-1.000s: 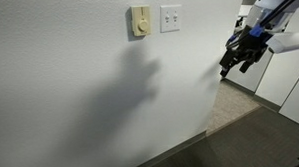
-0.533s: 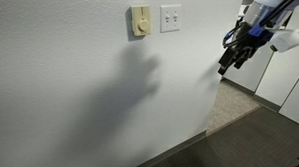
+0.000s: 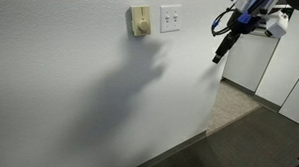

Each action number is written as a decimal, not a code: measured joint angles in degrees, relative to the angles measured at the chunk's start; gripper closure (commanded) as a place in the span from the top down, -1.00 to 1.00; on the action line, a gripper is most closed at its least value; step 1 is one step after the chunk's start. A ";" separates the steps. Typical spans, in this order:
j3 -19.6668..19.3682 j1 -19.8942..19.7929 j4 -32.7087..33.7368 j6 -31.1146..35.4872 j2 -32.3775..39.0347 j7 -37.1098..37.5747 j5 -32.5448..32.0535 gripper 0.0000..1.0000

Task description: Turn off the light switch on the right

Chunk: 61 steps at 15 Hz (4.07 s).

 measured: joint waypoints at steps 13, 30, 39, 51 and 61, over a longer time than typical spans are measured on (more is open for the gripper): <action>0.00 0.30 1.30 0.31 0.60 0.21 -2.09 1.00; 0.00 0.58 10.22 -1.63 1.35 -12.99 -17.50 1.00; 0.31 1.33 10.17 -1.69 1.35 -12.82 -17.54 1.00; -0.64 3.43 15.44 -5.78 6.26 -36.49 -18.79 1.00; -1.49 3.31 27.22 -5.57 14.50 -49.82 -28.51 1.00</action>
